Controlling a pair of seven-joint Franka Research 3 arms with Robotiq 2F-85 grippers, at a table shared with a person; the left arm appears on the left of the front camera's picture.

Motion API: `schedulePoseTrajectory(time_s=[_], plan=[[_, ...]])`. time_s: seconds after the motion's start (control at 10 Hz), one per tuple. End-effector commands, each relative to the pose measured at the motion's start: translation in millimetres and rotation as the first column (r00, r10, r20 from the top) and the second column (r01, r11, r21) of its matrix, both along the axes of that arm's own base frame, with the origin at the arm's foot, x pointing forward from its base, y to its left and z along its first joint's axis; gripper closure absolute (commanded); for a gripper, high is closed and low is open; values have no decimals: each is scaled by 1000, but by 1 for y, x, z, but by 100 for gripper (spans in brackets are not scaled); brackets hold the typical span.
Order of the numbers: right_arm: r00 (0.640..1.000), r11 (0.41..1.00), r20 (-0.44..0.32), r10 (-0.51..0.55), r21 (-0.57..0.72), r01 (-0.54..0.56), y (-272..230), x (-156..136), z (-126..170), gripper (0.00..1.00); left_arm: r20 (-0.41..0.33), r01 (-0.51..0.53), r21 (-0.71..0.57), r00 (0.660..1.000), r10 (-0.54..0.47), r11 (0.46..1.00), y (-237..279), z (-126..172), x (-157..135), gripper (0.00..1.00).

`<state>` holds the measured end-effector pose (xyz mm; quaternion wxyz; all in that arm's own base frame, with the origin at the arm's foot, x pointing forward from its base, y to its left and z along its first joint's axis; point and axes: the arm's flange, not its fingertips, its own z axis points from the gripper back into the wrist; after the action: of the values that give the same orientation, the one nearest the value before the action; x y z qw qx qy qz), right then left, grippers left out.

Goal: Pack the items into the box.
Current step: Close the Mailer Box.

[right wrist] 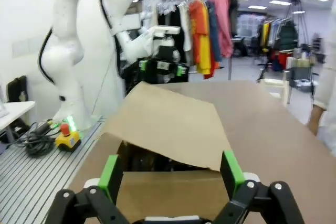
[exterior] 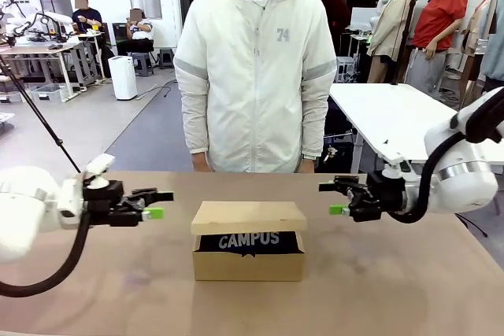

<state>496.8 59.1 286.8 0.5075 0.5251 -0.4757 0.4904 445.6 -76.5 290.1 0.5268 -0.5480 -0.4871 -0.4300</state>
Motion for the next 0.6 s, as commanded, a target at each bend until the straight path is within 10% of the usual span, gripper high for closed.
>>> schedulePoseTrajectory(time_s=[0.0,0.5], plan=[[988,984,-13,-153,91,154,22,1,18,0,66,-119,-167,989,131,979,3,12,-8,0],[994,995,-74,-85,-65,80,128,8,25,0,68,35,79,997,-41,996,-107,12,30,0]])
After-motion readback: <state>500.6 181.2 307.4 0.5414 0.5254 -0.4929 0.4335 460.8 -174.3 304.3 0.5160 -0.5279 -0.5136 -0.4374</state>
